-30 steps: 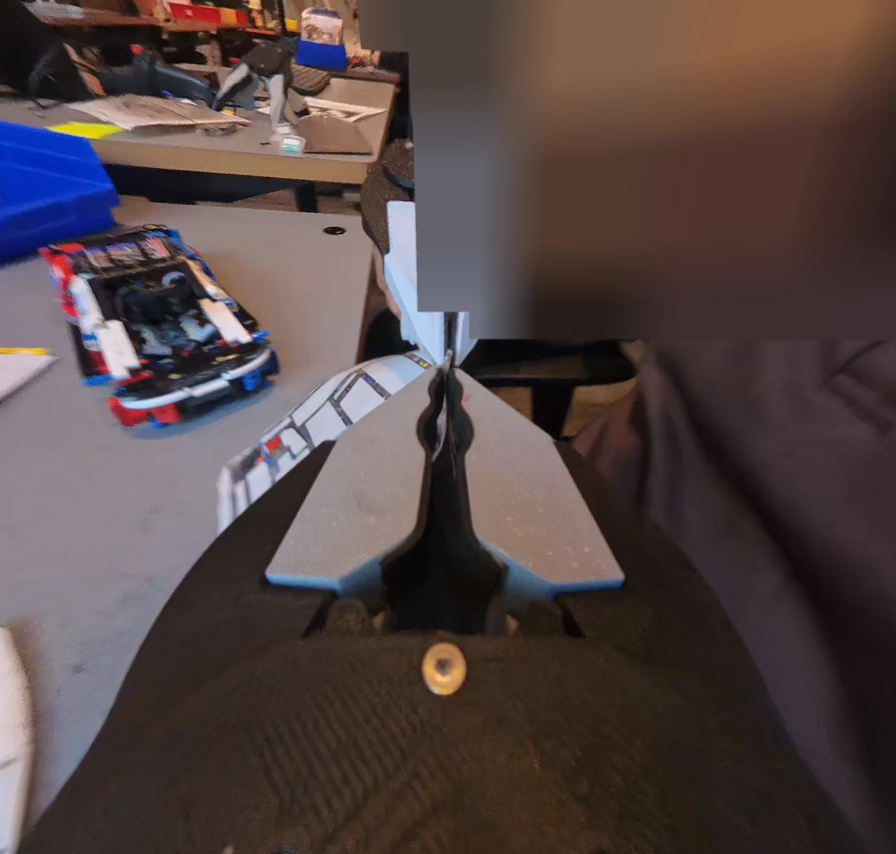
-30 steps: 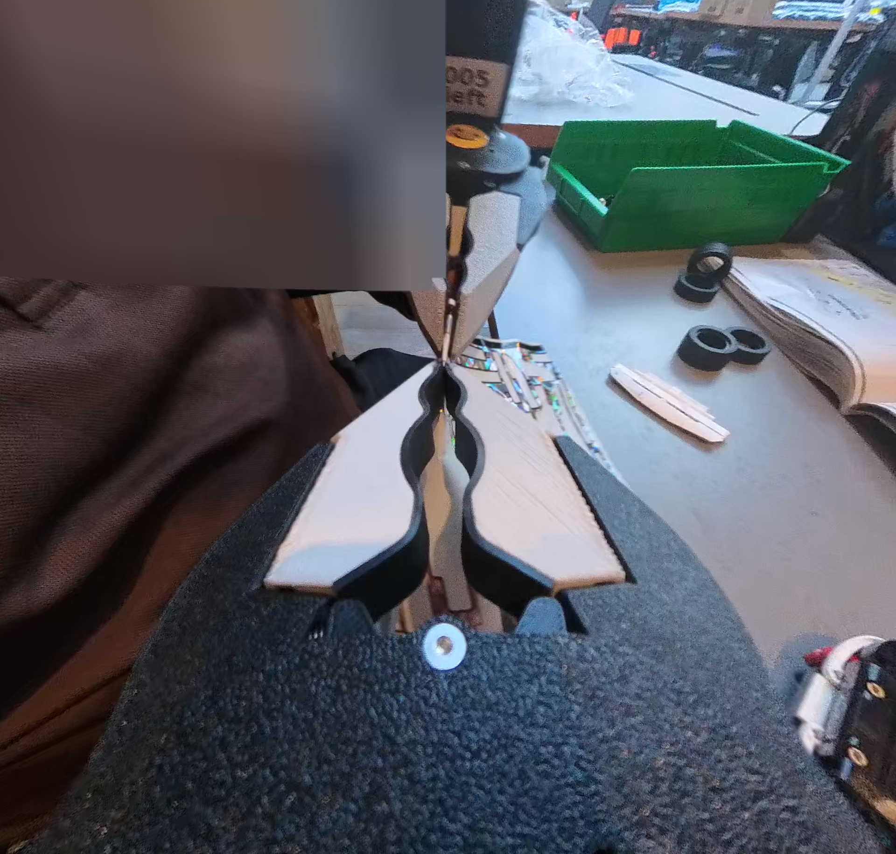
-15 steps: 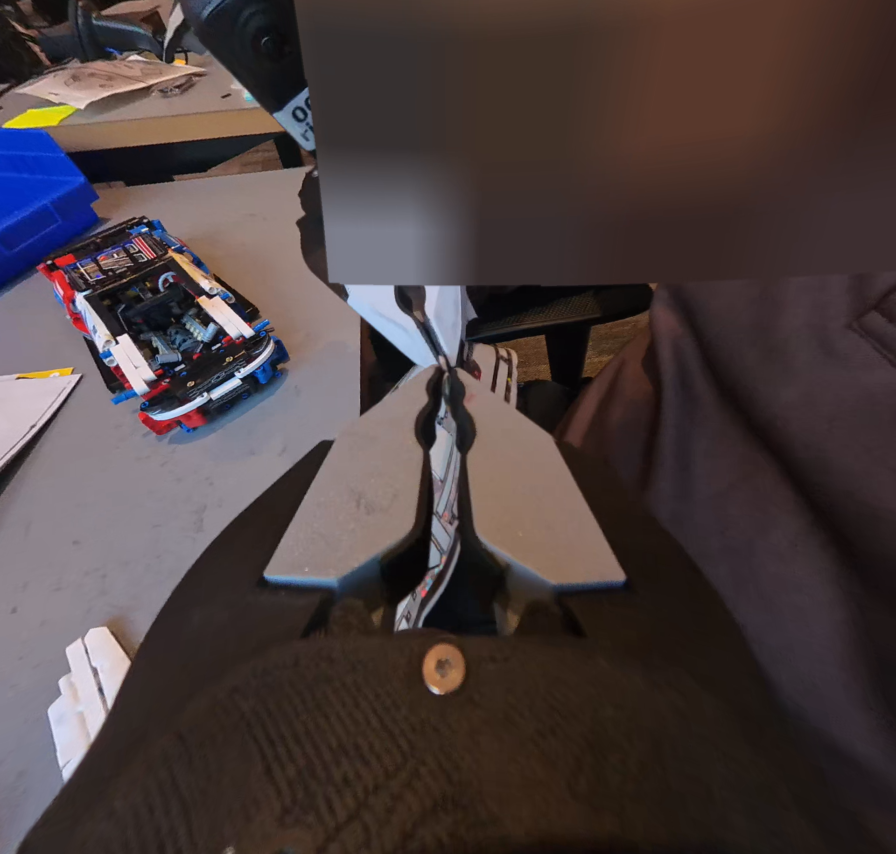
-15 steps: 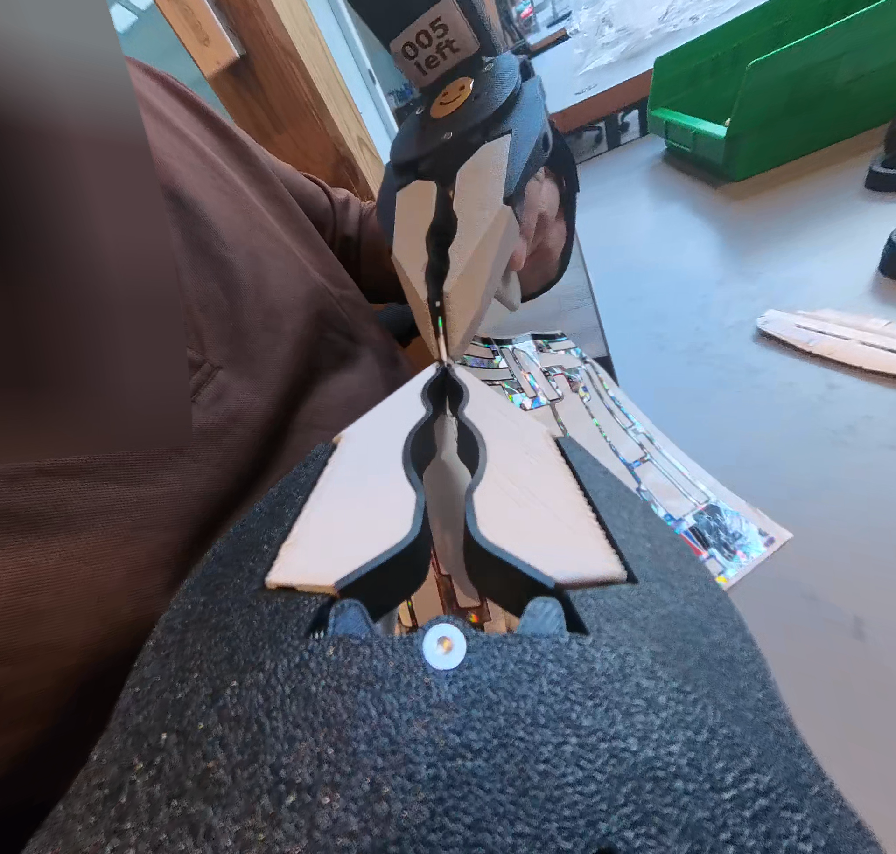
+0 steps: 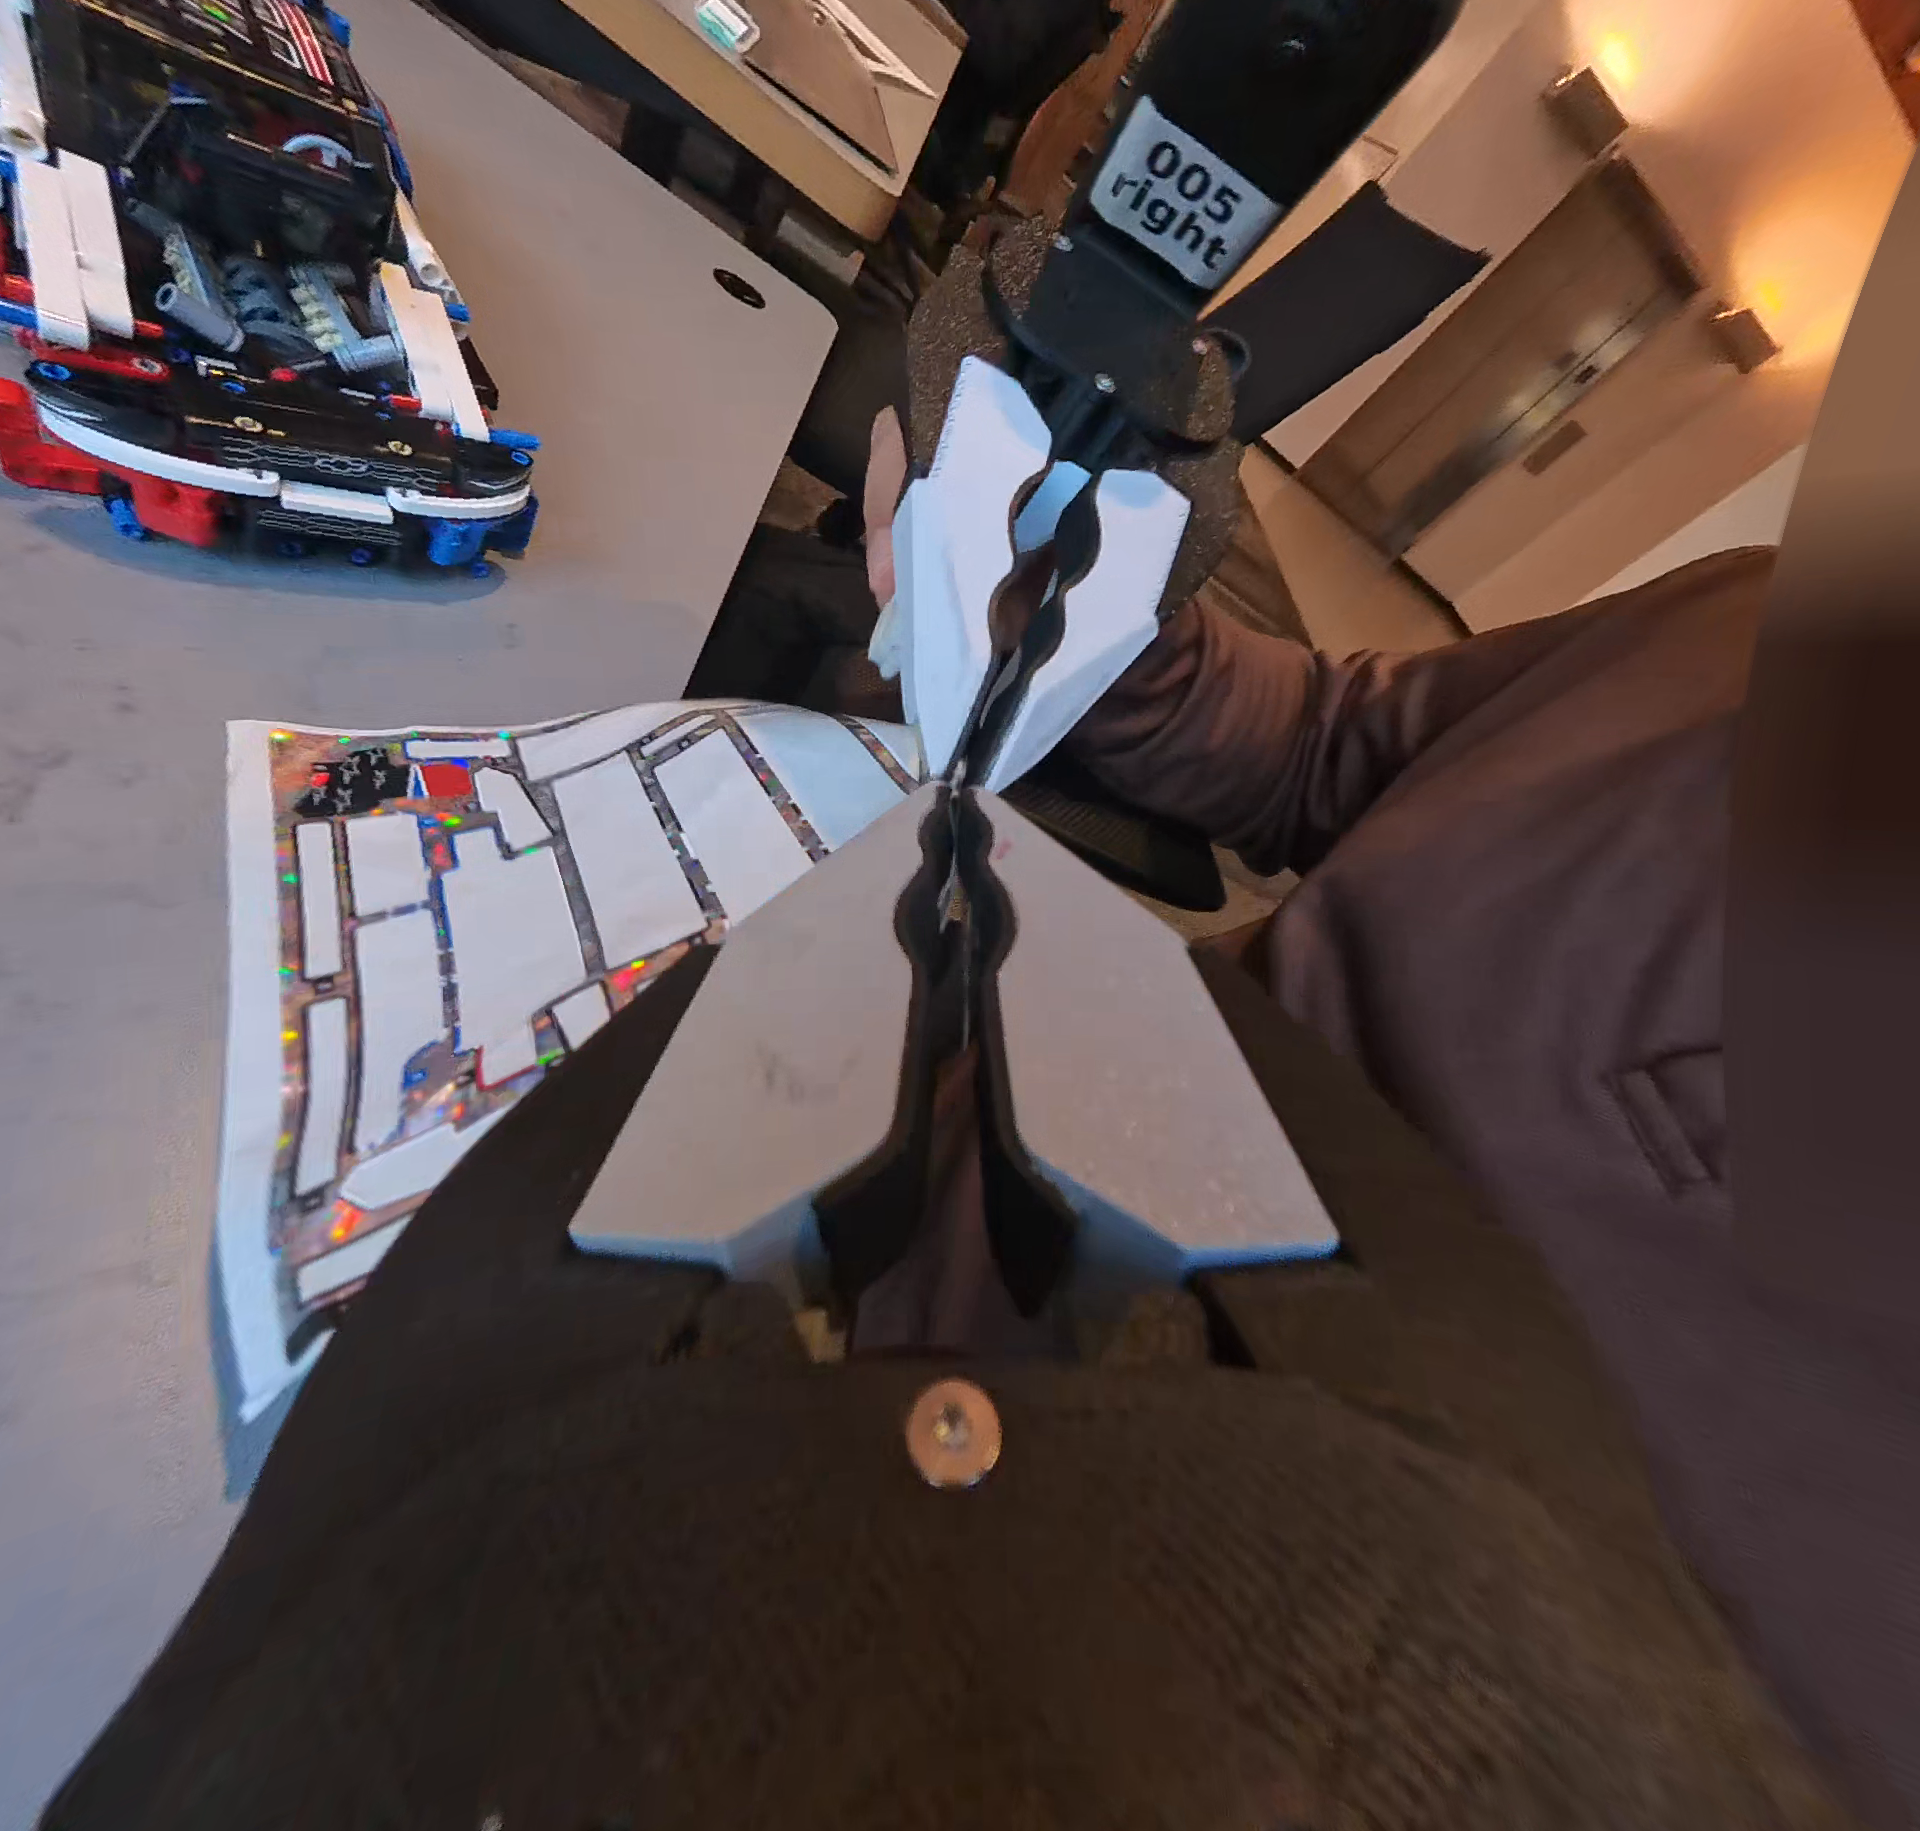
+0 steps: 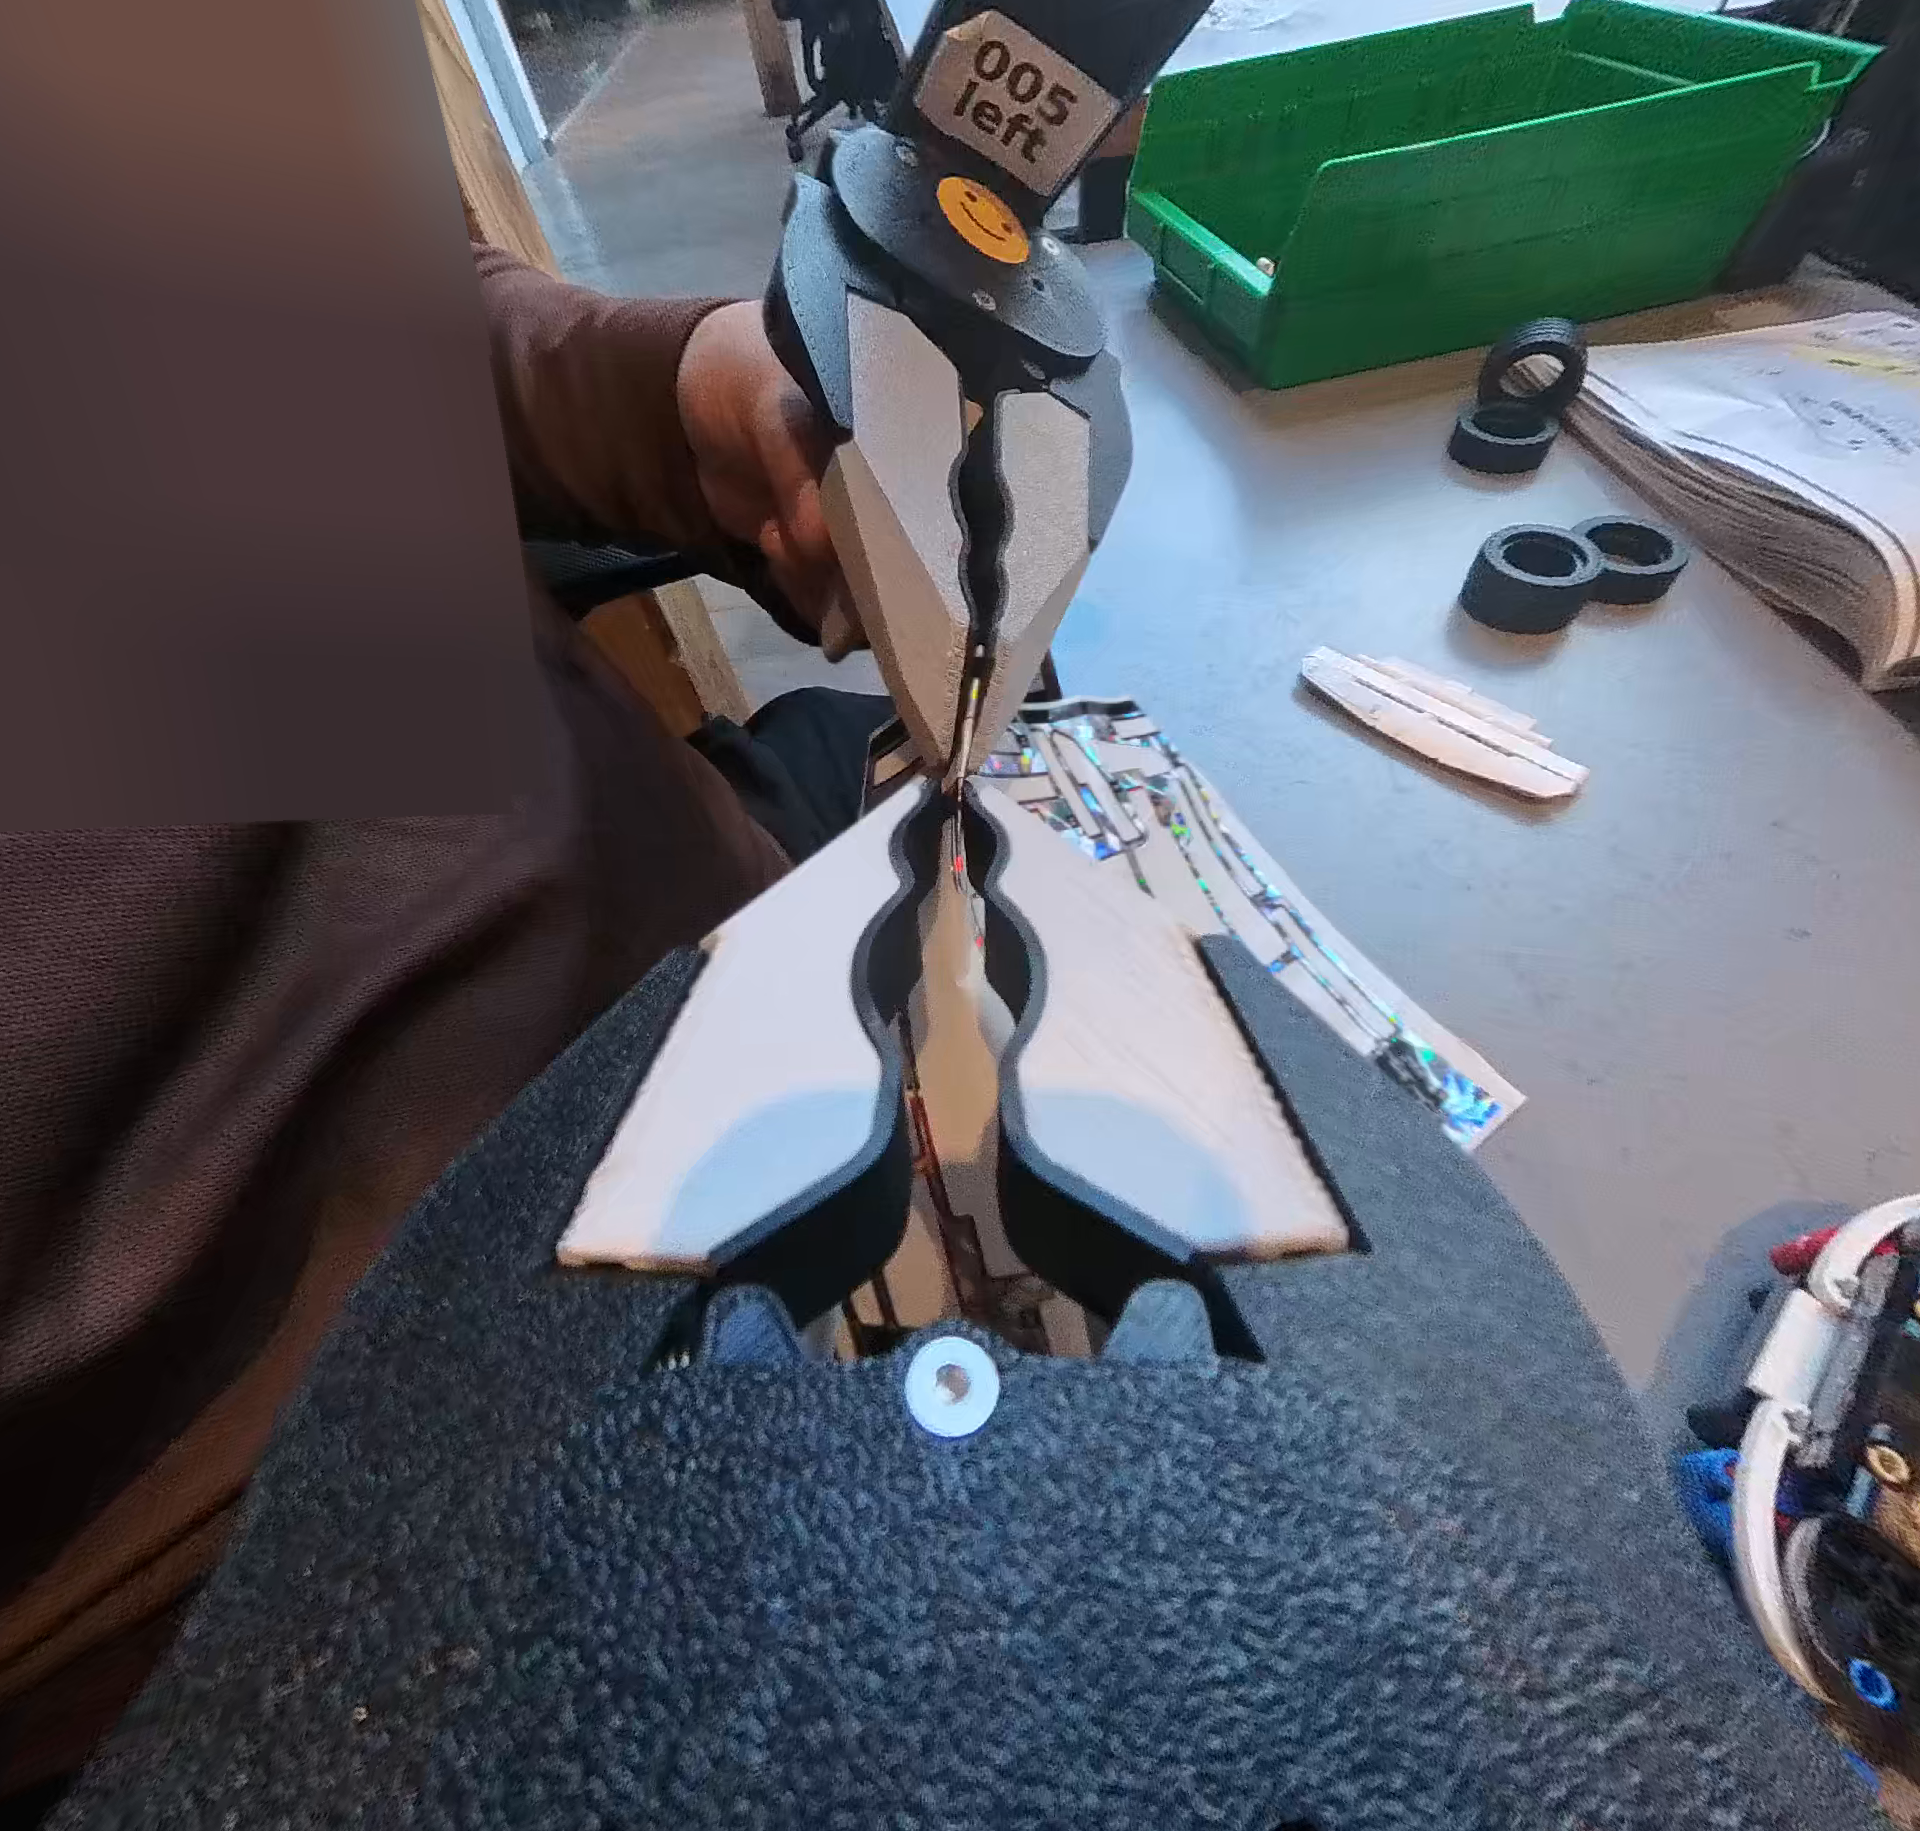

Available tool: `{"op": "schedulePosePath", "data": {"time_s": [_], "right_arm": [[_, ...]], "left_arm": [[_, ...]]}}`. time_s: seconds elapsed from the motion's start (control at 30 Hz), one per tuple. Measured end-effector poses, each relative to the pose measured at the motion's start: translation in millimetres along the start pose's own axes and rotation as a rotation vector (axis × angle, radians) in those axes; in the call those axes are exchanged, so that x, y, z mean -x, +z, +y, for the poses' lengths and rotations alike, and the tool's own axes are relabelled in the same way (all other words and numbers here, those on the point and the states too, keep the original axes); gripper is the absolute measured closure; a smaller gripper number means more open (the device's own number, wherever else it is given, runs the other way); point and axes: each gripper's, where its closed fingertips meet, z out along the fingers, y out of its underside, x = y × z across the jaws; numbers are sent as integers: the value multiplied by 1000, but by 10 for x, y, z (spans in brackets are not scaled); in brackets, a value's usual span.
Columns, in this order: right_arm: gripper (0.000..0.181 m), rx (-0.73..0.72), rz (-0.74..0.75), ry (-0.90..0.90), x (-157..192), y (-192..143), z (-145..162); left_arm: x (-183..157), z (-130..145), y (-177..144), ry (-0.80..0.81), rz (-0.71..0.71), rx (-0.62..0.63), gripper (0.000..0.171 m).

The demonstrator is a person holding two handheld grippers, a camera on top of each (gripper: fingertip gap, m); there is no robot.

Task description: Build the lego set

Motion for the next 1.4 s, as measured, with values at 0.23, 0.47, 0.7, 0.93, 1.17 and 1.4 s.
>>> {"op": "schedulePosePath", "data": {"time_s": [0.23, 0.47, 0.7, 0.93, 1.17, 1.4], "right_arm": [[179, -57, -3, 29, -28, -89, -87], [180, -26, 30, -24, -26, -36, -55], [181, -16, 53, -65, -23, -28, -56], [181, 93, 274, -364, -105, -42, -28], [181, 119, 289, -362, -108, 12, 19], [173, 98, 238, -303, -90, 13, 26]], "left_arm": [[28, 5, 0, 100, -79, 33, 171], [16, 21, 5, 113, -89, 39, 171], [22, 24, 6, 106, -91, 38, 171], [69, 13, 0, -26, -55, -12, 171], [125, 115, 12, 11, -93, 6, 171], [116, 117, 30, 134, -170, 58, 171]]}}
